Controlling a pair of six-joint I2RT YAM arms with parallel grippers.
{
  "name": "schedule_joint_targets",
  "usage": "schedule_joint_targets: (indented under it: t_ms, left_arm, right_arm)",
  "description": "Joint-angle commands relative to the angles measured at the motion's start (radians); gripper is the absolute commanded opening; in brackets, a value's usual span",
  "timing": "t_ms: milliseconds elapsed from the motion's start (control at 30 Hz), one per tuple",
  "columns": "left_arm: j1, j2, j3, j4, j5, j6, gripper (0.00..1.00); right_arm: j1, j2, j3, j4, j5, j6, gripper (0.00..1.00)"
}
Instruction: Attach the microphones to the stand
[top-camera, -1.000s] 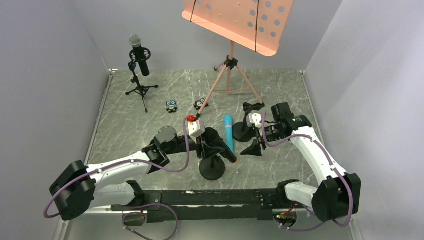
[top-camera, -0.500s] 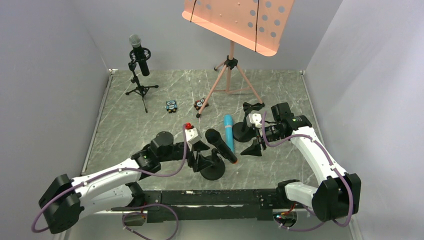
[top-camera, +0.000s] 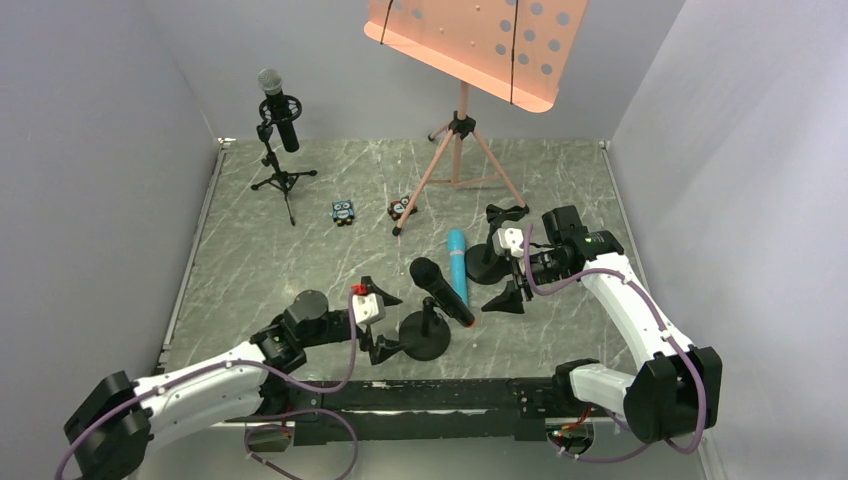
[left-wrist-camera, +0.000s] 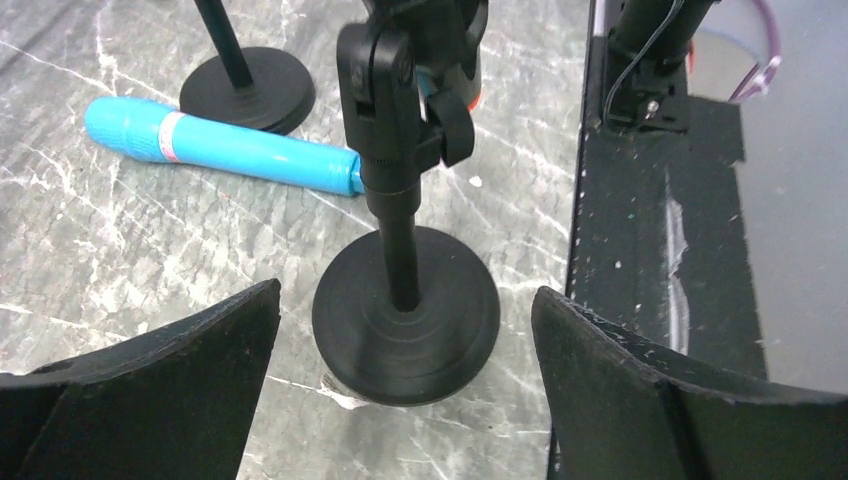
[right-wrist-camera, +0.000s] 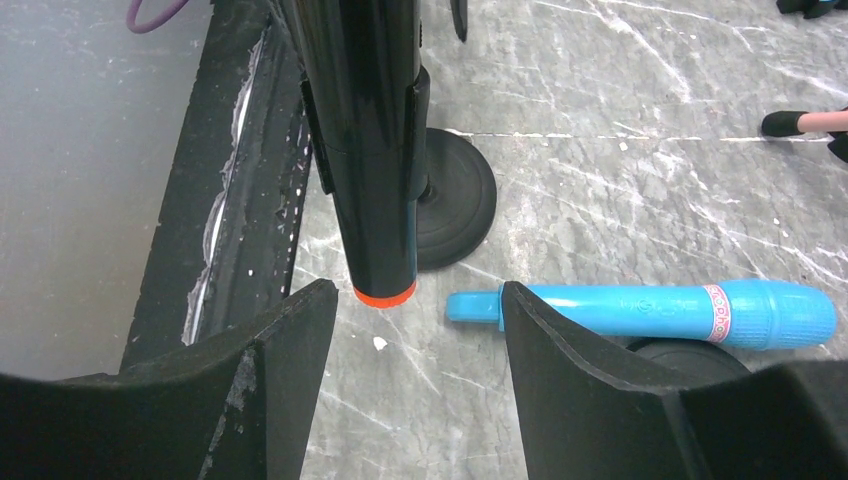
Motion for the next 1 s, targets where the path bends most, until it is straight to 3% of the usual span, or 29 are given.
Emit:
schedule_joint_targets:
  t_ms: [0, 367, 833, 967]
  left_arm:
    - [0.01, 0.116, -0.005, 0.223, 0.049, 0.102, 0.99]
    - [0.043, 0.505, 0.101, 0.53, 0.138, 0.034, 0.86]
    - [0.042, 0.665, 0.123, 0.671, 0.207, -0.091, 0.56]
    - [0.033, 0.695, 0.122, 0.711, 0.219, -0.115, 0.54]
  right_arm:
    - [-0.004, -0.014, -0.007, -0.008, -0.032, -0.046, 0.67]
    - [-0.005, -0.017, -0.009, -0.007, -0.026, -0.049, 0.67]
    - [-0.005, -0.014, -0.004, -0.015, -0.029, -0.052, 0.67]
    - [-0.006, -0.014, -0.004, -0.014, -0.03, -0.049, 0.67]
